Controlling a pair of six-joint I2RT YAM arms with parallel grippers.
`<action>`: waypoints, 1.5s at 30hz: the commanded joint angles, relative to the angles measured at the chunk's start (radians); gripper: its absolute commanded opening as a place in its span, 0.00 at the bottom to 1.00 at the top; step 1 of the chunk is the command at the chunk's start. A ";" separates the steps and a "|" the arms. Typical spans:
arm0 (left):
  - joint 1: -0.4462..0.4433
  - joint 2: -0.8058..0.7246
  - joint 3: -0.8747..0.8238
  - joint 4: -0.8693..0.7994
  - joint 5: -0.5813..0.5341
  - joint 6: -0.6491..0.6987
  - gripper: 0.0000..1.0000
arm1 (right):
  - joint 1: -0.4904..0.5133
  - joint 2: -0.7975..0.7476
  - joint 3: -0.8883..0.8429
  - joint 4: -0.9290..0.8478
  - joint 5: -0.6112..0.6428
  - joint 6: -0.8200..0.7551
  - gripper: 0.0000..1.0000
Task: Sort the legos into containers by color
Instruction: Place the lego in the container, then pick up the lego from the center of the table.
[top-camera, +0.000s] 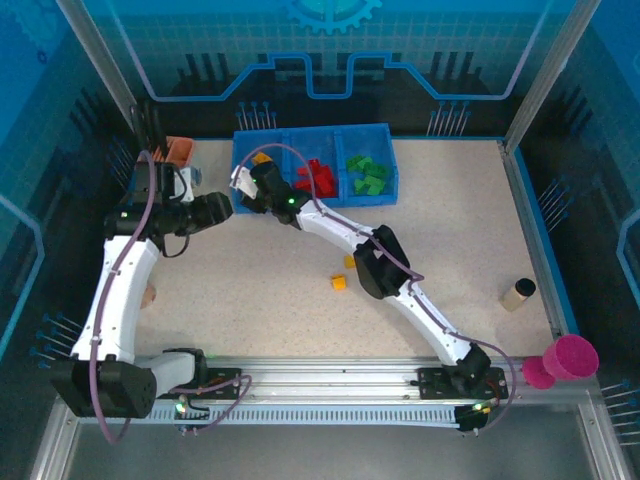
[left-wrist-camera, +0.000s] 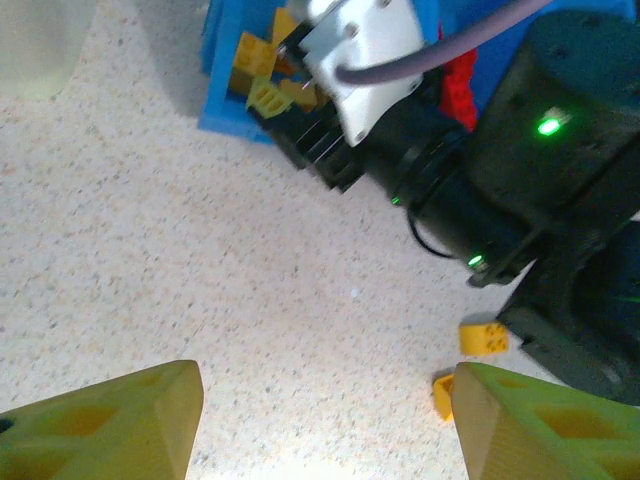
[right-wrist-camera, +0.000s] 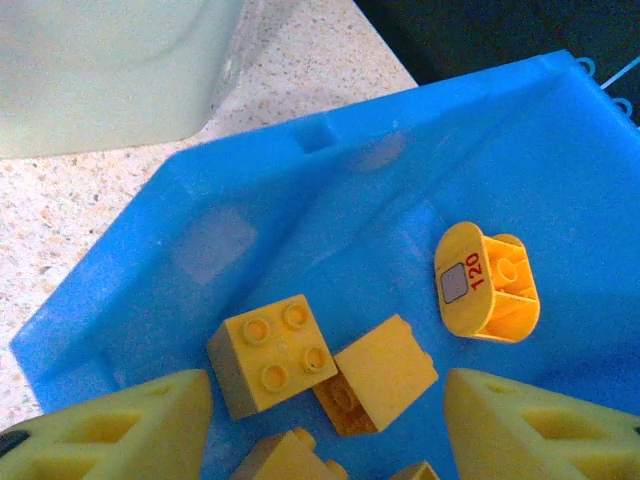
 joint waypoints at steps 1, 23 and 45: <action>-0.050 -0.056 -0.018 -0.080 -0.039 0.013 0.68 | 0.002 -0.148 -0.012 0.066 -0.016 0.030 0.65; -0.794 0.335 -0.144 0.182 -0.301 -0.565 0.68 | -0.076 -1.098 -0.998 -0.147 0.232 0.353 0.81; -0.931 0.733 0.098 0.224 -0.414 -0.753 0.70 | -0.493 -1.518 -1.447 -0.279 -0.050 0.620 0.87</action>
